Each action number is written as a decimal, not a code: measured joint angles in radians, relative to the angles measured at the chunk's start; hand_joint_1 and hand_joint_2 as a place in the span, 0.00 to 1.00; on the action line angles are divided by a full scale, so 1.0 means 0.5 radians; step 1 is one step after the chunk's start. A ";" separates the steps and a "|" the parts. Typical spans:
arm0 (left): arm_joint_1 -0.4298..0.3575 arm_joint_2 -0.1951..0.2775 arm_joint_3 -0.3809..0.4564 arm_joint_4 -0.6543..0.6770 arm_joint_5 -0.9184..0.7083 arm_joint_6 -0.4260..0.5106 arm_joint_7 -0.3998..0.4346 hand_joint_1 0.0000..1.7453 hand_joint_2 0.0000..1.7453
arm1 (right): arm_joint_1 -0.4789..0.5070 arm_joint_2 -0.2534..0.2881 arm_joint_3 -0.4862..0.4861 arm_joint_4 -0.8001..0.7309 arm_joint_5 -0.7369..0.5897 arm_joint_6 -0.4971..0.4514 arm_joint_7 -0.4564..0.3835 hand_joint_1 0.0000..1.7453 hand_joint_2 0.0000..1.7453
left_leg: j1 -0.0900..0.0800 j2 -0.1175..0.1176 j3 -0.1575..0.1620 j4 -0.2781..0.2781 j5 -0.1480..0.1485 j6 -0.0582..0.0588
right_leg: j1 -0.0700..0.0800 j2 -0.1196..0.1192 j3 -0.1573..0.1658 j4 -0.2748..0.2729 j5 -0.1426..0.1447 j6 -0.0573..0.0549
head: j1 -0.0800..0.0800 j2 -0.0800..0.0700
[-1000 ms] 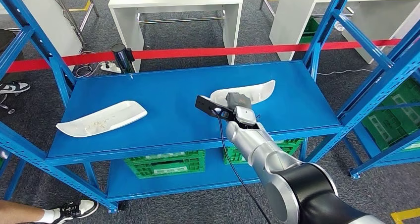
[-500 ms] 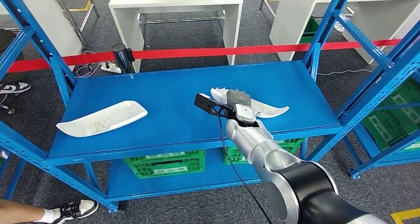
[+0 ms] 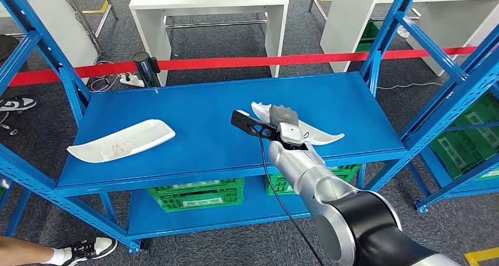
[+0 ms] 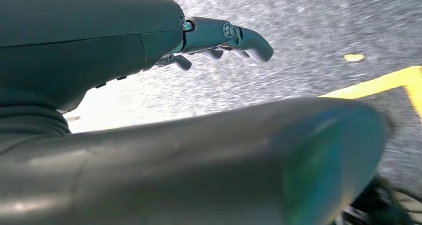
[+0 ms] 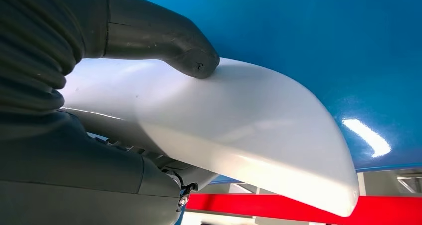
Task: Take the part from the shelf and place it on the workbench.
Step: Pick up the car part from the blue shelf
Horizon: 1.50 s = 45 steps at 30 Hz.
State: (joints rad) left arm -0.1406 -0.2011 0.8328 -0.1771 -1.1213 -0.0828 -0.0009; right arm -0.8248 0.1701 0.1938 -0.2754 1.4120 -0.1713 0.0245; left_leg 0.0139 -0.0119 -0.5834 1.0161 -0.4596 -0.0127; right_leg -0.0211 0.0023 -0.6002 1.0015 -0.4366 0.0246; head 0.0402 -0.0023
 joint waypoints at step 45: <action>-0.001 0.000 0.008 -0.004 0.007 0.000 -0.112 0.00 1.00 | -0.021 -0.006 0.000 0.000 0.017 -0.018 -0.007 0.90 1.00 | 0.000 0.000 0.000 0.000 0.000 0.000 | 0.000 0.000 0.000 0.000 0.000 0.000 | 0.000 0.000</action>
State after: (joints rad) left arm -0.1412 -0.2010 0.8366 -0.1789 -1.1176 -0.0828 -0.0568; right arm -0.8355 0.1673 0.1936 -0.2754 1.4203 -0.1802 0.0209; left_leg 0.0139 -0.0117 -0.5832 1.0161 -0.4596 -0.0127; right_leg -0.0211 0.0024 -0.6002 1.0015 -0.4366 0.0247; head 0.0401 -0.0023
